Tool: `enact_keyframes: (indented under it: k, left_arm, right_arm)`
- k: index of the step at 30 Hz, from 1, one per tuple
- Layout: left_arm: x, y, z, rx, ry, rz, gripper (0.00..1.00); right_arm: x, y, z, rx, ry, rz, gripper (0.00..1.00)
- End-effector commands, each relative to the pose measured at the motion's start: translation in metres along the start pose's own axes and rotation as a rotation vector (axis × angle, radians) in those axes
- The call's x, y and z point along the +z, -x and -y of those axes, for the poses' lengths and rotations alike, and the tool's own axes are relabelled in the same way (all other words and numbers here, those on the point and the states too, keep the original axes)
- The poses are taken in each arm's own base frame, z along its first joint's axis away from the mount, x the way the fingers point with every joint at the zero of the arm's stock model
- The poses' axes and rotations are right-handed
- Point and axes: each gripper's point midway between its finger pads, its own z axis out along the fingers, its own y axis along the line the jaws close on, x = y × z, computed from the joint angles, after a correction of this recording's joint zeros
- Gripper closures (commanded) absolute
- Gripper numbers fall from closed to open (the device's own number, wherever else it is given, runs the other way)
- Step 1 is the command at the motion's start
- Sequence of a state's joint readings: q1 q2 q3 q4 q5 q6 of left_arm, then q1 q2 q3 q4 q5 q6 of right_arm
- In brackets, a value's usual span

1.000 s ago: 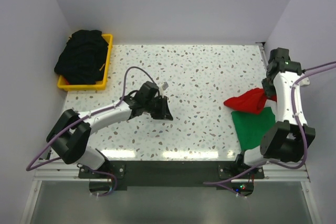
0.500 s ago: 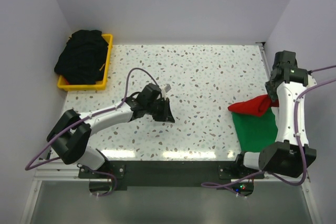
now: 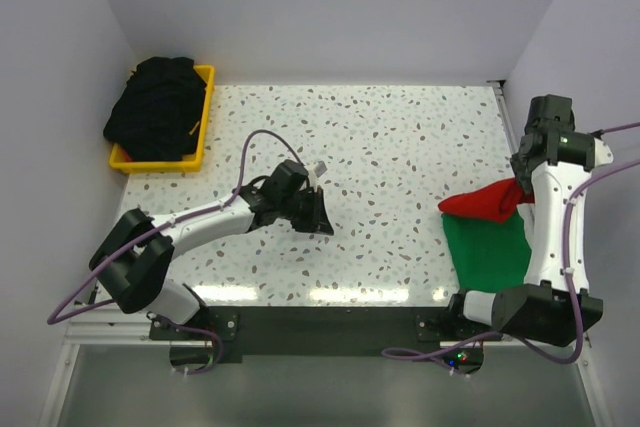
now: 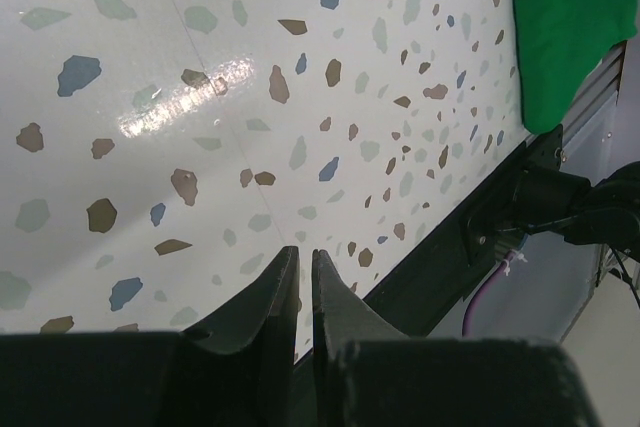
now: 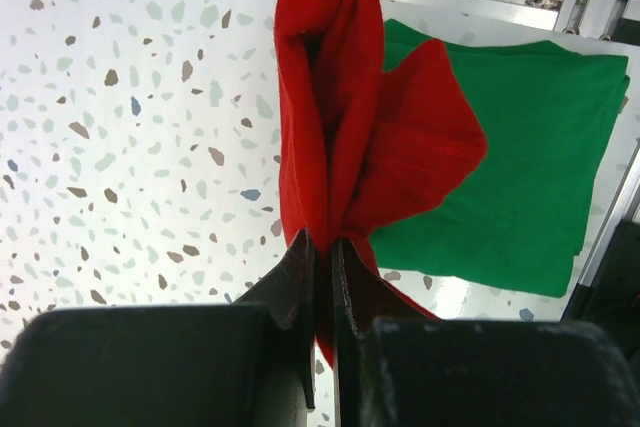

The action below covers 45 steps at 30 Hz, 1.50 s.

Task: Fold and stack the t-shirts
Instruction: Neatly place the folded tshirt to the corner, then reset both grippers

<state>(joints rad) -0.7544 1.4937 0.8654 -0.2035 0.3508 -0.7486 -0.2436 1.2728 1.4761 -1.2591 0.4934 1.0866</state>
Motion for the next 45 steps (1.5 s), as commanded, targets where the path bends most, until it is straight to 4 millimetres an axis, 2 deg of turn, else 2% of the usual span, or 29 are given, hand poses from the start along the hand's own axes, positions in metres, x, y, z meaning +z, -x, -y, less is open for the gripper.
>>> enact_keyframes:
  k: [1, 9, 14, 20, 23, 24, 26, 27, 28, 32, 35, 36, 37, 39, 40, 41, 45]
  left_arm:
    - [-0.004, 0.006, 0.008, 0.01, -0.025, 0.038, 0.85]
    - [-0.001, 0.004, 0.007, 0.01, -0.018, 0.029, 0.85]
    - [0.0, 0.003, 0.005, 0.01, -0.015, 0.026, 0.85]
    - [0.0, 0.002, 0.007, 0.013, -0.017, 0.027, 0.85]
    - [0.0, 0.001, 0.007, 0.014, -0.027, 0.028, 0.85]
    - [0.002, -0.002, 0.006, 0.014, -0.025, 0.02, 0.85]
    - [0.004, -0.004, 0.009, 0.015, -0.038, 0.013, 0.85]
    - [0.005, -0.008, 0.009, 0.019, -0.039, 0.003, 0.85]
    - [0.006, -0.008, 0.011, 0.023, -0.044, 0.004, 0.85]
    - [0.011, -0.016, 0.012, 0.031, -0.056, -0.017, 0.85]
    - [0.011, -0.016, 0.016, 0.039, -0.066, -0.015, 0.85]
    - [0.009, -0.014, 0.018, 0.04, -0.071, -0.006, 0.85]
    - [0.008, -0.013, 0.018, 0.044, -0.067, -0.002, 0.85]
    - [0.005, -0.009, 0.021, 0.057, -0.069, 0.01, 0.85]
    - [0.005, -0.008, 0.021, 0.059, -0.065, 0.012, 0.85]
    - [0.002, -0.004, 0.024, 0.071, -0.069, 0.023, 0.84]
    - [-0.004, 0.006, 0.021, 0.098, -0.026, 0.056, 0.84]
  right_arm:
    - [-0.019, 0.027, -0.001, 0.036, 0.043, 0.09, 1.0]
    - [-0.018, 0.028, -0.005, 0.039, 0.065, 0.098, 1.0]
    - [-0.019, 0.026, -0.001, 0.036, 0.054, 0.091, 1.0]
    - [-0.027, 0.023, 0.021, 0.035, 0.015, 0.092, 1.0]
    - [-0.031, 0.016, 0.041, 0.015, -0.017, 0.082, 1.0]
    - [-0.029, 0.014, 0.048, 0.0, -0.035, 0.083, 0.91]
    - [-0.033, 0.014, 0.06, -0.014, -0.044, 0.102, 0.62]
    - [-0.034, 0.013, 0.065, -0.026, -0.05, 0.102, 0.34]
    - [-0.033, 0.01, 0.07, -0.049, -0.063, 0.097, 0.01]
    - [-0.037, 0.002, 0.069, -0.101, -0.013, 0.06, 0.01]
    - [-0.033, -0.007, 0.056, -0.147, 0.069, 0.024, 0.01]
    - [-0.034, -0.006, 0.046, -0.135, 0.127, 0.036, 0.01]
    - [-0.03, -0.017, 0.043, -0.173, 0.158, 0.001, 0.01]
    - [-0.03, -0.02, 0.026, -0.178, 0.259, 0.0, 0.01]
    - [-0.026, -0.033, 0.022, -0.224, 0.296, -0.044, 0.01]
    - [-0.026, -0.034, 0.011, -0.228, 0.348, -0.04, 0.01]
    - [-0.019, -0.064, -0.01, -0.331, 0.484, -0.136, 0.01]
